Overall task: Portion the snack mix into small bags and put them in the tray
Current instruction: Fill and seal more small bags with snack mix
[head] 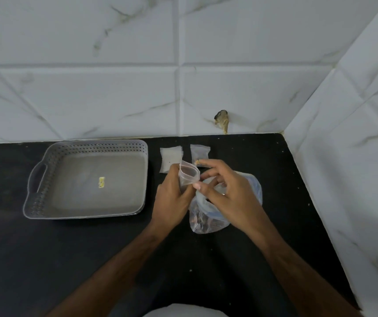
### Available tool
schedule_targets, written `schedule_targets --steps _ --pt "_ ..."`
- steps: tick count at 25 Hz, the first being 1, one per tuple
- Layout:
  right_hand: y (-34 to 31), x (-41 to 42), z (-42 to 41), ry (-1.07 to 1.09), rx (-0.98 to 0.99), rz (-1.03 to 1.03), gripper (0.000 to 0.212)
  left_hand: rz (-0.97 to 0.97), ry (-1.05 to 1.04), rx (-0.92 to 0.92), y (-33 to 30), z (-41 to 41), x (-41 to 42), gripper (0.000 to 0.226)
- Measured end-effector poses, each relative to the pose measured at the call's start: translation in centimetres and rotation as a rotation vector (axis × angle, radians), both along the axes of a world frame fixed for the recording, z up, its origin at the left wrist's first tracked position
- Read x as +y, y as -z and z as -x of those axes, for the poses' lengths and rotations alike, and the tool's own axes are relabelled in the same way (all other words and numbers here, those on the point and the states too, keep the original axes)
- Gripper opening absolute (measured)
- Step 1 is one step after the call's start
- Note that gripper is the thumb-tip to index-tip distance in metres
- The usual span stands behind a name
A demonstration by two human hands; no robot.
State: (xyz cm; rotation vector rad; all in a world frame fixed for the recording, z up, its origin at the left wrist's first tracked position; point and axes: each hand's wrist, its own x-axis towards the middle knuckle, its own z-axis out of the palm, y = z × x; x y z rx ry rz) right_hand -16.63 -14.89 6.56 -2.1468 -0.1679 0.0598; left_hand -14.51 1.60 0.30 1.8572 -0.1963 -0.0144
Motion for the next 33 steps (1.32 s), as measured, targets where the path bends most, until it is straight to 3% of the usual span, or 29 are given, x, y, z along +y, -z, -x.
schedule_targets --steps 2,4,7,10,13,17,21,27,33 --pt "0.5 0.9 -0.5 -0.061 -0.076 0.070 0.039 -0.005 -0.004 -0.007 -0.4 0.3 0.6 0.045" --pt "0.8 1.5 -1.2 -0.081 -0.089 0.162 0.020 0.028 0.017 0.020 -0.6 0.4 0.9 0.039" --pt "0.8 1.6 -2.0 -0.065 -0.047 0.119 0.002 0.168 0.141 0.108 -1.1 0.8 1.7 0.037" --pt "0.0 0.9 -2.5 -0.104 0.066 -0.004 0.009 0.320 0.230 0.172 -1.3 1.0 2.8 0.034" --pt "-0.6 0.2 -2.4 -0.180 0.091 0.018 0.014 0.282 0.149 0.115 -1.3 0.7 3.5 0.022" --pt "-1.8 -0.4 -2.5 -0.164 0.030 0.040 0.010 0.293 0.032 0.042 -1.9 0.5 3.3 0.026" --pt "-2.4 -0.5 -2.3 -0.113 -0.031 0.013 0.013 0.279 0.018 -0.015 -2.1 0.3 3.5 0.019" --pt "-2.1 -0.1 -2.2 -0.046 -0.019 -0.054 0.034 0.316 0.054 -0.042 -2.2 -0.2 3.7 0.010" --pt "-1.2 1.1 -2.0 0.011 0.088 -0.231 0.008 0.325 0.075 -0.069 -2.7 -0.6 3.5 0.017"
